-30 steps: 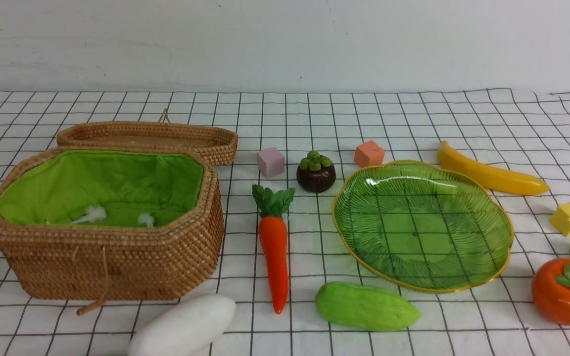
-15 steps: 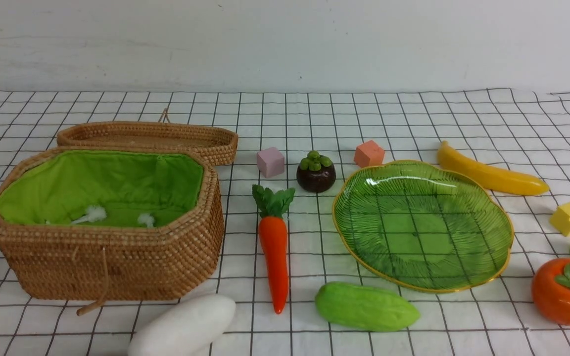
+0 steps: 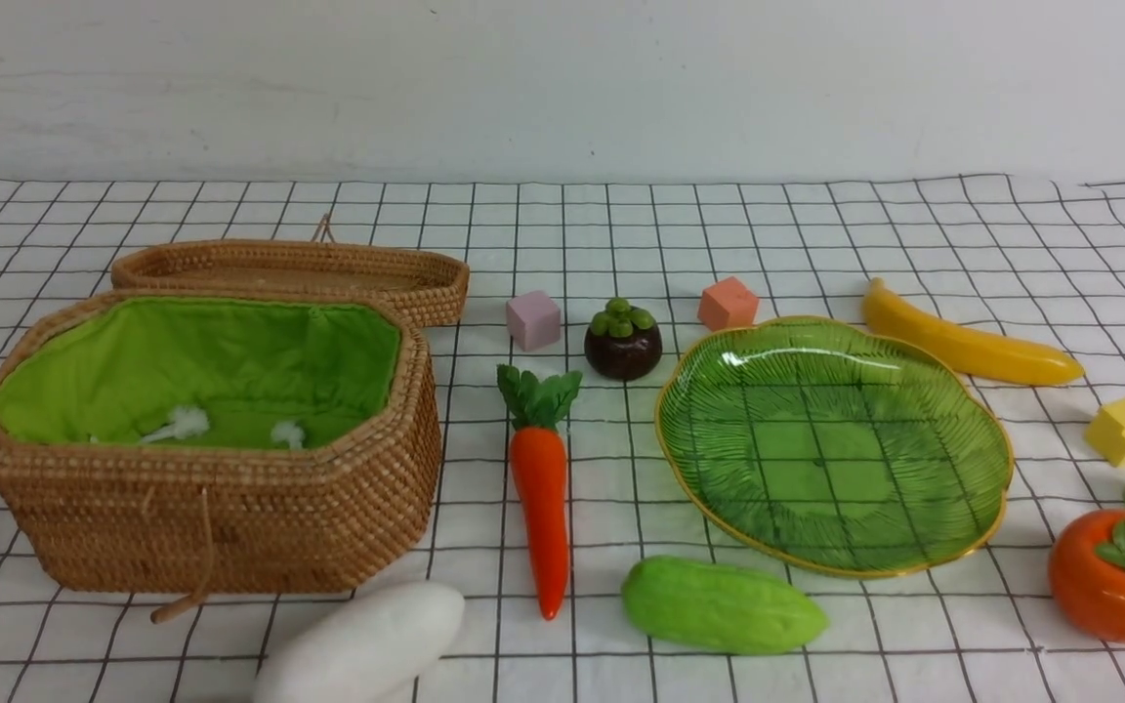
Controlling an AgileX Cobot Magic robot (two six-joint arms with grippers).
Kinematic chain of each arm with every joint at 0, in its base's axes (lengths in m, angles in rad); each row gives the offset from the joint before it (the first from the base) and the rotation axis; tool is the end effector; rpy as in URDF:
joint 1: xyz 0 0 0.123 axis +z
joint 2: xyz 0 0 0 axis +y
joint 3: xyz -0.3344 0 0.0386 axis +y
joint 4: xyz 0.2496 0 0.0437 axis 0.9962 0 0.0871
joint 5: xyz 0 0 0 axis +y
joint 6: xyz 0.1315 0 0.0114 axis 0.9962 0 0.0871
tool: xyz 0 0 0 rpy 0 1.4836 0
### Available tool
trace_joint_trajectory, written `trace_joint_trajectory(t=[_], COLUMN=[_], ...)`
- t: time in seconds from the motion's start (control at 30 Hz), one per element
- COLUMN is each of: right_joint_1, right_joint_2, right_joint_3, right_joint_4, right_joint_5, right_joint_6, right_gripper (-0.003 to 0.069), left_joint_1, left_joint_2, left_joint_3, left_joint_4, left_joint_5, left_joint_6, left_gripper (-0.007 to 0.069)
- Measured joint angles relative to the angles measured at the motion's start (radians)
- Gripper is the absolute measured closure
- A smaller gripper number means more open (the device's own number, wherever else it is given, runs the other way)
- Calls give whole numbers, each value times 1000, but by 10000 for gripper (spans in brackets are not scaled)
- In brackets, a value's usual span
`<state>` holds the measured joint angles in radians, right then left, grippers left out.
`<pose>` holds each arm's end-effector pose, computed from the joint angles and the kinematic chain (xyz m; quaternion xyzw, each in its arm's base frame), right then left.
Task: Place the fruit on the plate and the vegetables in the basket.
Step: Use the left arm to grab an eggplant and put it into the left basket
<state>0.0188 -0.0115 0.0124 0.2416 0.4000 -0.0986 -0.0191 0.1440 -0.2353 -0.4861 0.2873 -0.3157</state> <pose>0.0400 0.0131 0.1619 0.0150 0.8053 0.0799 0.5873 0.0493 -0.0185 0.2653 -0.2317 0.6960 -0.3100 0.6048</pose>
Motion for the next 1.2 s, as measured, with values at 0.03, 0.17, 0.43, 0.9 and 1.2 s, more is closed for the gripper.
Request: trace_joint_trajectory(t=[0.03,0.17,0.43,0.9,1.2], right_joint_1=[0,0,0,87,289], right_joint_2=[0,0,0,462,598], right_joint_3=[0,11,12,-853,-1114], right_joint_4=[-2,60,467,441,413], right_joint_5=[0,-74,-251,721,829], right_joint_6=[0,52,221,-239,-301], right_gripper=[421,421,423,621,624], left_joint_1=[0,0,0,9,247], left_joint_2=[9,226,478,848,912], left_joint_3=[-10,-249,-388,-512,-513], left_joint_4=[4,103,221,366,449], left_joint_5=[12,316,522,486,471], left_joint_6=[5,79,101,45,-22], left_gripper=[589,638,638,638,638])
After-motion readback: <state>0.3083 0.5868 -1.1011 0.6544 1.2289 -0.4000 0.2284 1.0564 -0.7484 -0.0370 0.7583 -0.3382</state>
